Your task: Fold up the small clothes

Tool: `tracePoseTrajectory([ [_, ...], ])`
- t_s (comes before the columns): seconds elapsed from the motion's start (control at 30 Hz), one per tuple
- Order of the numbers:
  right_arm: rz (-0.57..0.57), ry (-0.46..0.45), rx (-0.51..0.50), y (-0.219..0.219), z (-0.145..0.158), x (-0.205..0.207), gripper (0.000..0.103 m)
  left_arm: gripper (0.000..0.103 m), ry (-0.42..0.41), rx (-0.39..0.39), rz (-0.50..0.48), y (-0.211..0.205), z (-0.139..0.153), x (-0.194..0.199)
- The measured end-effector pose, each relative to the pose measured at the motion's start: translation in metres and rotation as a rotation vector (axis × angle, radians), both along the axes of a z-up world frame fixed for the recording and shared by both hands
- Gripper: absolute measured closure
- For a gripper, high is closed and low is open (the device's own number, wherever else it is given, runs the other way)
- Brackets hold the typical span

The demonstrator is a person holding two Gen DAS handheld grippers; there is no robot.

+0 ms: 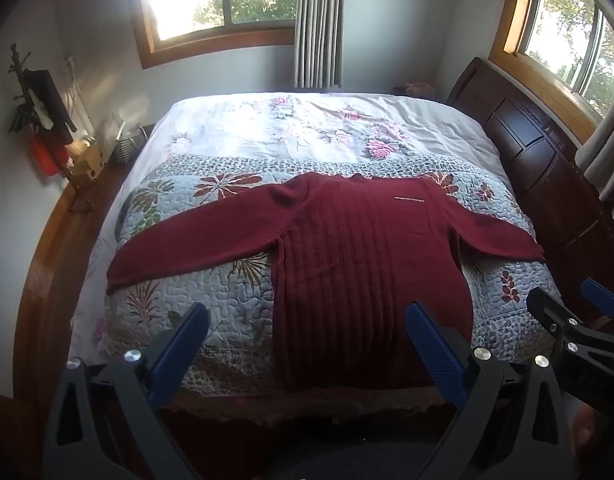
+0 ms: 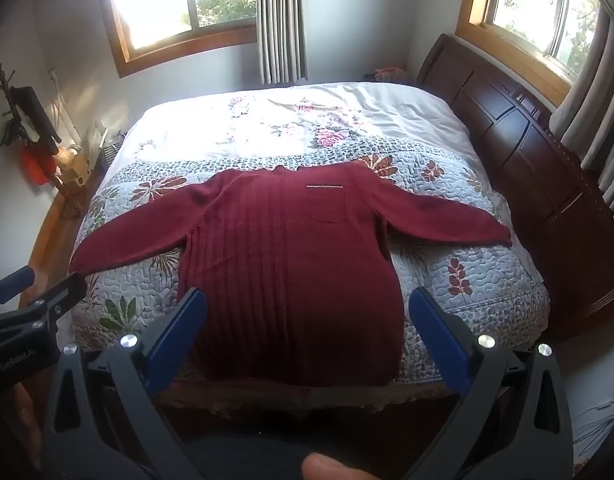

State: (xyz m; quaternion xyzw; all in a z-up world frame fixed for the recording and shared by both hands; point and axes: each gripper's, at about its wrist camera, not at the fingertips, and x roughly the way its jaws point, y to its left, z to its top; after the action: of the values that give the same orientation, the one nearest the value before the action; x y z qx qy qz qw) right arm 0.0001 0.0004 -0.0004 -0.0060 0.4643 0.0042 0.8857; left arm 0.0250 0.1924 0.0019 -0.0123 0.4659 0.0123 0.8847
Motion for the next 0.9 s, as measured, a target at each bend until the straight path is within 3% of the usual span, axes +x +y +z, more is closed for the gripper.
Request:
tracePoseTrajectory([
  [0.9,0.007,0.006,0.015,0.0015,-0.0015,0.0021,0.003,0.004,0.004,0.003,0.001,-0.0023,-0.0011,0.0],
])
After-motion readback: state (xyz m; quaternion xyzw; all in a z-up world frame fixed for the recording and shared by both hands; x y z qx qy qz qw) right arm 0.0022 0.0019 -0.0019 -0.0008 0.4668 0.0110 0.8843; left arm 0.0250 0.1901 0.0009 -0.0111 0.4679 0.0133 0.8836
